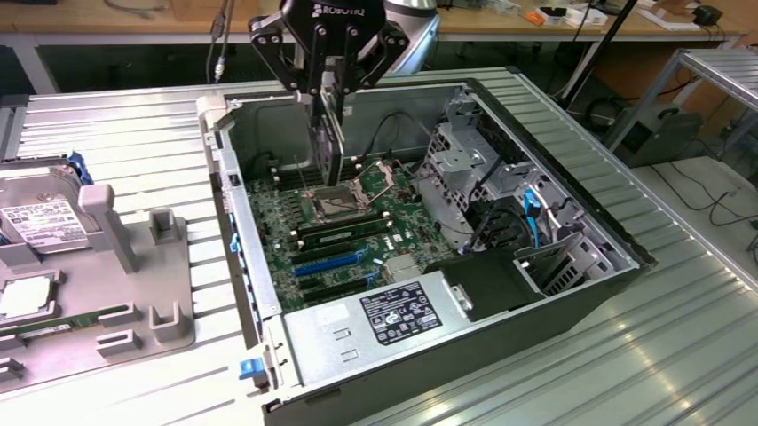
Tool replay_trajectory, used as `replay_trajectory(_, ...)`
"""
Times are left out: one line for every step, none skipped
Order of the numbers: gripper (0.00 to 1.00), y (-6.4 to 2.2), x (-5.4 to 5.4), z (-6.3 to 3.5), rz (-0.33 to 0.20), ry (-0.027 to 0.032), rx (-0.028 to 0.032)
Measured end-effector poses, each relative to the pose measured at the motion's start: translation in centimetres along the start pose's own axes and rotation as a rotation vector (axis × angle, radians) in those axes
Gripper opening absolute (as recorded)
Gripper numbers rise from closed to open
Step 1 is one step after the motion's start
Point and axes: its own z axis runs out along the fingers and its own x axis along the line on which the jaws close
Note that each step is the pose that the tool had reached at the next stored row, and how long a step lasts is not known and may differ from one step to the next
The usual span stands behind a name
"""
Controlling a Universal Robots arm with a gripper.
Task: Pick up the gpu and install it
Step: 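Pick up the gpu and move the gpu toward the slot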
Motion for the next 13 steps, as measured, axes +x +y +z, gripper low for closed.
replay_trajectory(0.27, 0.02, -0.3, 0.0, 0.0, 0.0, 0.0)
replay_trajectory(0.27, 0.04, -0.5, 0.01, 0.0, 0.0, 0.0)
replay_trajectory(0.27, 0.06, -0.7, 0.01, 0.0, -0.0001, -0.0001)
replay_trajectory(0.27, 0.08, -1.0, 0.01, 0.0, -0.0001, 0.0)
replay_trajectory(0.27, 0.1, -1.2, 0.02, 0.0, -0.0001, 0.0)
replay_trajectory(0.27, 0.11, -1.4, 0.02, 0.0, 0.0, 0.0)
replay_trajectory(0.27, 0.12, -1.5, 0.02, 0.0, -0.0001, 0.0)
replay_trajectory(0.27, 0.14, -1.7, 0.02, 0.0, -0.0001, 0.0)
replay_trajectory(0.27, 0.15, -1.8, 0.02, 0.0, -0.0001, 0.0)
replay_trajectory(0.27, 0.16, -2.0, 0.03, 0.0, -0.0001, 0.0)
replay_trajectory(0.27, 0.18, -2.2, 0.03, 0.0, 0.0, 0.0)
replay_trajectory(0.27, 0.19, -2.4, 0.03, 0.0, 0.0, 0.0)
replay_trajectory(0.27, 0.21, -2.6, 0.03, 0.0, -0.0001, 0.0)
